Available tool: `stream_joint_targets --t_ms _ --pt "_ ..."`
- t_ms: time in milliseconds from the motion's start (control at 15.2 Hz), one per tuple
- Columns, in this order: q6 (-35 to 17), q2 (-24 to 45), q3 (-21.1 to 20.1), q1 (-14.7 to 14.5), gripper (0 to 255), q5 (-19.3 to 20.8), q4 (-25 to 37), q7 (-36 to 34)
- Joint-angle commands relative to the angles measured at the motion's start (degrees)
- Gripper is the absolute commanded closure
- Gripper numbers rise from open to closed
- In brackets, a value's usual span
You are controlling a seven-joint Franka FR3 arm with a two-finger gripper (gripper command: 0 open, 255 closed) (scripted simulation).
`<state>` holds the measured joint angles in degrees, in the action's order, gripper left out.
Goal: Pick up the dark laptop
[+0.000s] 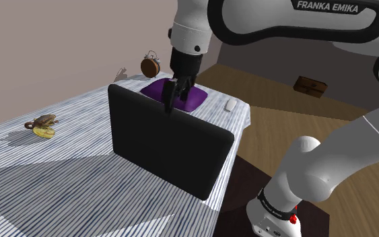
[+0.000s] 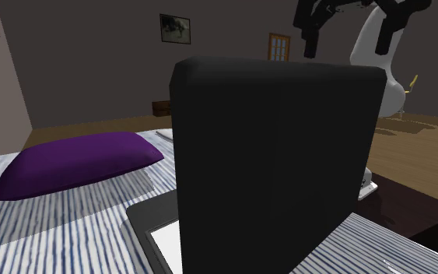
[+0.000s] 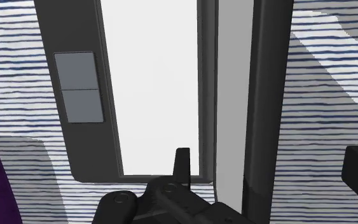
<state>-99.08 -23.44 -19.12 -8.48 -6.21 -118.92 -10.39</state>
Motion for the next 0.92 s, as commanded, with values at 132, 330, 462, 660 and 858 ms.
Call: stream_joint_targets --t_ms 132,330,462,660,858 --pt "-3.04 -0.35 -0.16 -0.14 0 -0.24 -3.36 0.14" --pt "-3.59 -0.33 -0.23 -0.17 255 -0.27 -3.89 0.12" --pt "-3.6 -0.33 -0.21 -0.16 255 -0.27 -3.91 0.13" --pt "-3.62 -0.32 -0.23 -0.17 255 -0.27 -3.92 0.12" --pt "-3.6 -0.34 -0.22 -0.17 255 -0.27 -3.91 0.12"
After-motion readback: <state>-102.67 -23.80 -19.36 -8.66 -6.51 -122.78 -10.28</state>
